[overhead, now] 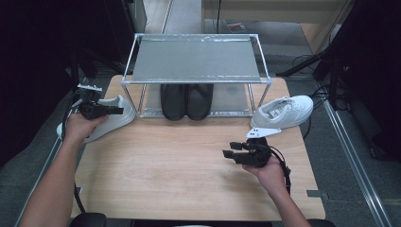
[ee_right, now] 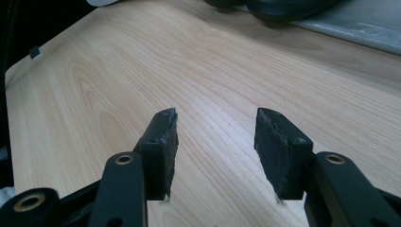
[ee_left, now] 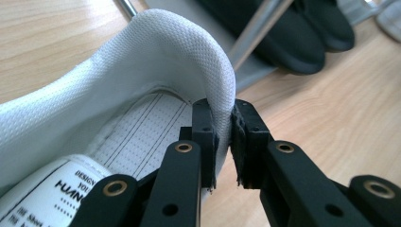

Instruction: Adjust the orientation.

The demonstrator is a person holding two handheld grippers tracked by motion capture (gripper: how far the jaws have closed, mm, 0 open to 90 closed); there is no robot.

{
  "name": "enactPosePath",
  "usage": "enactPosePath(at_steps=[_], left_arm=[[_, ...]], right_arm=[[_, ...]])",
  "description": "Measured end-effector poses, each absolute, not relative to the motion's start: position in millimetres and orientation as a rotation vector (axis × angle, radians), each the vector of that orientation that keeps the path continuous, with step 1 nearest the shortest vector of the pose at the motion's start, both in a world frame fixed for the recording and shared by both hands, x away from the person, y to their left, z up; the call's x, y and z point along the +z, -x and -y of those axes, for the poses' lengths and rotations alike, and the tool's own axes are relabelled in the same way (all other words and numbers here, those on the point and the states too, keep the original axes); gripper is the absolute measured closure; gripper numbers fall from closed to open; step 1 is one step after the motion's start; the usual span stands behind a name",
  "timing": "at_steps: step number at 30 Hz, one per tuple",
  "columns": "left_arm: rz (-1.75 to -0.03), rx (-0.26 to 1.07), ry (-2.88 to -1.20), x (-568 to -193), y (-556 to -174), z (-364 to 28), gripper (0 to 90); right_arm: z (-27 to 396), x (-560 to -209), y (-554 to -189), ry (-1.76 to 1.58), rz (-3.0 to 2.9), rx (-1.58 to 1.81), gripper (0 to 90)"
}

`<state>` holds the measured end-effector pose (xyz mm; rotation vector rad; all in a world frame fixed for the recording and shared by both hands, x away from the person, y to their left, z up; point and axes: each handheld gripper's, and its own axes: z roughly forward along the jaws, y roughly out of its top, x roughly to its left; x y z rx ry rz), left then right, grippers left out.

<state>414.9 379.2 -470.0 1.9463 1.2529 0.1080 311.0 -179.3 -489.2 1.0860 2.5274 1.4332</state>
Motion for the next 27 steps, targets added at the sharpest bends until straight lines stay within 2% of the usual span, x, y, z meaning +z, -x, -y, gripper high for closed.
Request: enactPosePath(at_steps=[13, 22, 27], left_arm=[[-1.116, 0.088, -2.076, -461, -376, -369, 81.7], [-1.021, 0.035, -2.080, -450, -341, -340, 82.0], [-1.027, -0.011, -2.087, -447, -333, -319, 82.0]], right_arm=[[179, -489, -311, -1.096, -2.527, 1.451, 51.8], [179, -490, -312, -1.105, -2.535, 1.442, 52.3], [178, -490, -312, -1.098, -2.536, 1.445, 52.3]])
